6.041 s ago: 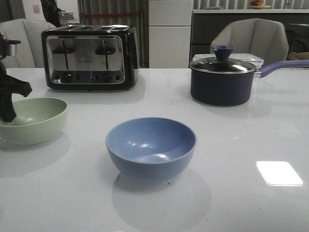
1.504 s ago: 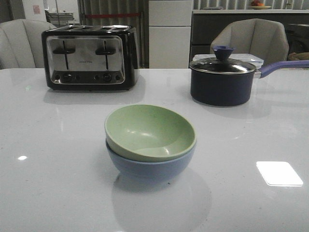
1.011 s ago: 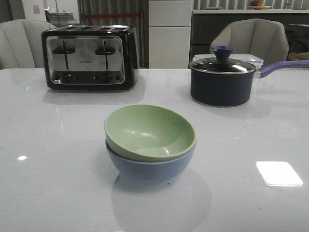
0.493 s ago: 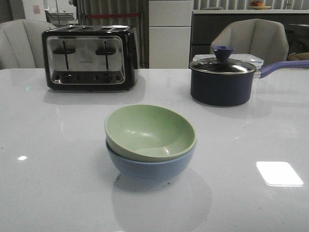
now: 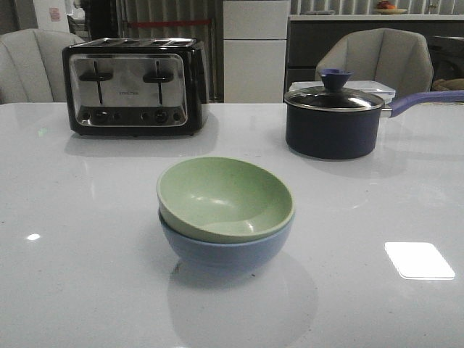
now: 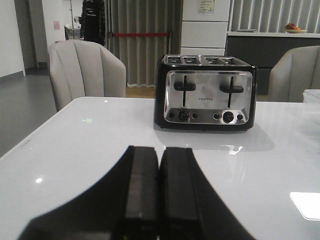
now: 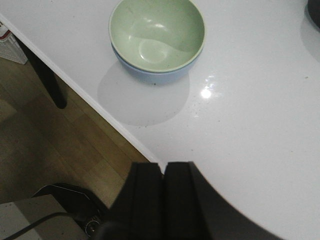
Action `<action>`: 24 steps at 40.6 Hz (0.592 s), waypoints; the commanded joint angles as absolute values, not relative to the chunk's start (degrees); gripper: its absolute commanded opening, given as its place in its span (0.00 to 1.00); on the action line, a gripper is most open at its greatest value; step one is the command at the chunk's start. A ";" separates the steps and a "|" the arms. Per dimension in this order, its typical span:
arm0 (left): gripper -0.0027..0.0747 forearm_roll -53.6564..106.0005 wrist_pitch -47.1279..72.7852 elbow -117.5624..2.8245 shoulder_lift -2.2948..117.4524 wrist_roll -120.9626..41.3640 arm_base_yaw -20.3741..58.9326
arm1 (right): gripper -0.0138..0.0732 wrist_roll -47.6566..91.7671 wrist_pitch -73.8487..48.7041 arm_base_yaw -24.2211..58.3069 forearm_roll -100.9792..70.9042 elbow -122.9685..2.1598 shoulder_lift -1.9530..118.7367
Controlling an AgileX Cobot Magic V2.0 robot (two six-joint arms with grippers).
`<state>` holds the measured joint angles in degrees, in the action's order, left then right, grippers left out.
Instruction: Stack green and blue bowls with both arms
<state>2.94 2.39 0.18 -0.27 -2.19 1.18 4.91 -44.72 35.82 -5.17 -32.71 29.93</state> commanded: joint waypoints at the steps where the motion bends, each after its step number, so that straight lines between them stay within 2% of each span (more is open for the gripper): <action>1: 0.15 3.33 -3.20 0.44 -1.47 -2.54 1.21 | 0.22 5.58 -41.02 35.80 -4.78 -34.28 30.12; 24: 0.15 3.44 -3.20 0.44 -1.47 -2.54 2.92 | 0.22 5.58 -41.02 35.80 -4.78 -34.28 30.12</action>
